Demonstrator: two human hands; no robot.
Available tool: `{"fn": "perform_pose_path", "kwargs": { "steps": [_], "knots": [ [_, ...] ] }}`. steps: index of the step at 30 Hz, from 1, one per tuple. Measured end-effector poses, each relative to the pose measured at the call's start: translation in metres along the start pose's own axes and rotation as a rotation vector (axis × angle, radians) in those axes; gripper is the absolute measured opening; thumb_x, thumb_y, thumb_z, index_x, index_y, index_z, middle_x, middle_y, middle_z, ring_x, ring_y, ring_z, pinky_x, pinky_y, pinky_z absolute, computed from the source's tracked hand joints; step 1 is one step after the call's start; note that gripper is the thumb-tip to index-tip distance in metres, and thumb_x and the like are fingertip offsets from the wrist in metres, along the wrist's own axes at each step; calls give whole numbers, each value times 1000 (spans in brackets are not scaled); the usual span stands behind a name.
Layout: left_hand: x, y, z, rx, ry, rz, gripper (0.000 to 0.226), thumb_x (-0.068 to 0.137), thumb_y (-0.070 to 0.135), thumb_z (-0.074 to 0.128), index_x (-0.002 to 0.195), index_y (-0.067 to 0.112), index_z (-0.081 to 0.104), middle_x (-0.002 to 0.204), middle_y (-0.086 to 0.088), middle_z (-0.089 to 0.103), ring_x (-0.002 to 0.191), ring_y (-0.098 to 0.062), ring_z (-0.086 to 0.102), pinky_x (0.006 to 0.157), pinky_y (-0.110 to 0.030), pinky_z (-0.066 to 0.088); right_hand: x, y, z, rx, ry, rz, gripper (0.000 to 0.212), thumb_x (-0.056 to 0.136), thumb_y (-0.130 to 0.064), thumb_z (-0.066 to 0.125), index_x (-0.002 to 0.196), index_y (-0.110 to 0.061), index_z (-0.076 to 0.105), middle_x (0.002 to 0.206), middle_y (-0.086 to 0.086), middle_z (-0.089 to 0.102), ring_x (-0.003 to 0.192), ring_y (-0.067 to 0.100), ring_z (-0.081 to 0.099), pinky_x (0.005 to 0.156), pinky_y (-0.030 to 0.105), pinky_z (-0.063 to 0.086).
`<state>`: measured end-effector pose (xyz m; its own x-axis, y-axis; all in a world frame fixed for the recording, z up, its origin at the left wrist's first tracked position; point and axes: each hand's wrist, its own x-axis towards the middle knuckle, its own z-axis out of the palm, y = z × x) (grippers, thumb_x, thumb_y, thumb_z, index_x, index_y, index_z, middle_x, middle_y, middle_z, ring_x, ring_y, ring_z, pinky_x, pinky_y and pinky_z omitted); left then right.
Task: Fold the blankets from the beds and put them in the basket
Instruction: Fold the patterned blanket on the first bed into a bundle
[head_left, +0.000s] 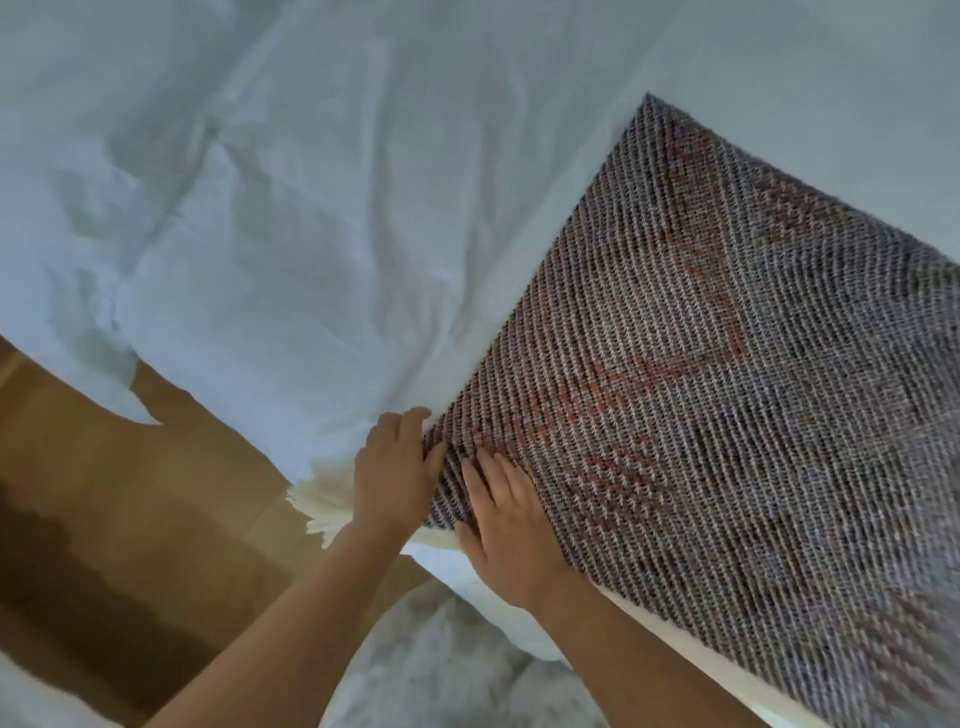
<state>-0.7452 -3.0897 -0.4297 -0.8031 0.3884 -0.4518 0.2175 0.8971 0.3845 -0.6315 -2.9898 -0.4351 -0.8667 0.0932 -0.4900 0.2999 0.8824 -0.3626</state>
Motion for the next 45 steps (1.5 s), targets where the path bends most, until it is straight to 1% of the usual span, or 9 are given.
{"fn": "perform_pose_path", "kwargs": {
  "steps": [5, 11, 14, 17, 21, 24, 31, 39, 45],
  "knots": [
    [-13, 22, 12, 298, -94, 365, 48, 84, 39, 38, 119, 15, 62, 125, -12, 62, 117, -33, 58, 88, -51, 50, -17, 30, -4, -70, 48, 130, 54, 96, -43, 23, 137, -12, 38, 141, 9, 49, 132, 25, 34, 110, 41, 22],
    [-16, 77, 28, 220, -201, 294, 47, 96, 35, 42, 137, 12, 44, 151, -10, 32, 143, -26, 23, 116, -45, 12, -64, 109, -32, 71, 61, 482, 75, 92, -54, -3, 145, -14, 32, 151, 10, 34, 139, 32, 31, 111, 51, 21],
    [-24, 123, 40, 183, -217, 370, 48, 97, 32, 44, 140, 12, 40, 152, -7, 29, 140, -22, 25, 117, -40, 16, -103, 151, -38, 19, 20, 479, 72, 90, -50, 4, 147, -15, 28, 153, 12, 30, 140, 32, 29, 111, 50, 23],
    [-40, 177, 63, 191, -293, 450, 48, 97, 32, 42, 141, 13, 39, 152, -5, 28, 140, -20, 27, 117, -39, 20, -144, 195, -36, 42, 46, 527, 86, 82, -60, -21, 150, -19, 12, 158, 8, 14, 145, 28, 14, 116, 45, 13],
    [-69, 250, 111, 149, -423, 424, 48, 98, 33, 41, 142, 14, 36, 155, -2, 22, 139, -22, 28, 116, -38, 24, -196, 257, -37, 142, 48, 671, 58, 100, -45, 14, 151, -19, 4, 159, 5, 8, 145, 25, 8, 116, 42, 13],
    [-94, 304, 151, 183, -447, 442, 48, 98, 32, 41, 141, 13, 38, 154, -3, 22, 141, -19, 22, 117, -35, 21, -233, 302, -36, 165, 58, 685, 56, 101, -41, 19, 151, -19, 6, 159, 5, 7, 145, 26, 8, 116, 42, 13],
    [-153, 418, 236, 310, -600, 419, 38, 97, 28, 42, 131, 13, 45, 131, -5, 43, 116, -21, 47, 99, -33, 43, -293, 407, -32, 274, 208, 822, 54, 97, -36, 37, 146, -16, 23, 156, 13, 12, 141, 32, 14, 114, 43, 16],
    [-200, 499, 298, 321, -559, 326, 37, 91, 34, 49, 121, 12, 47, 123, -7, 46, 114, -26, 47, 90, -40, 48, -300, 478, -49, 848, 753, 1174, 57, 80, -32, 66, 124, -4, 42, 123, 14, 44, 114, 29, 43, 92, 38, 38],
    [-205, 518, 319, 248, -491, 115, 82, 76, 62, 60, 132, 10, 30, 132, -10, 32, 122, -29, 39, 97, -44, 43, -301, 513, -76, 1265, 483, 985, 27, 82, -26, 67, 99, -12, 52, 101, 6, 61, 89, 21, 60, 82, 37, 52]
  ]
}}
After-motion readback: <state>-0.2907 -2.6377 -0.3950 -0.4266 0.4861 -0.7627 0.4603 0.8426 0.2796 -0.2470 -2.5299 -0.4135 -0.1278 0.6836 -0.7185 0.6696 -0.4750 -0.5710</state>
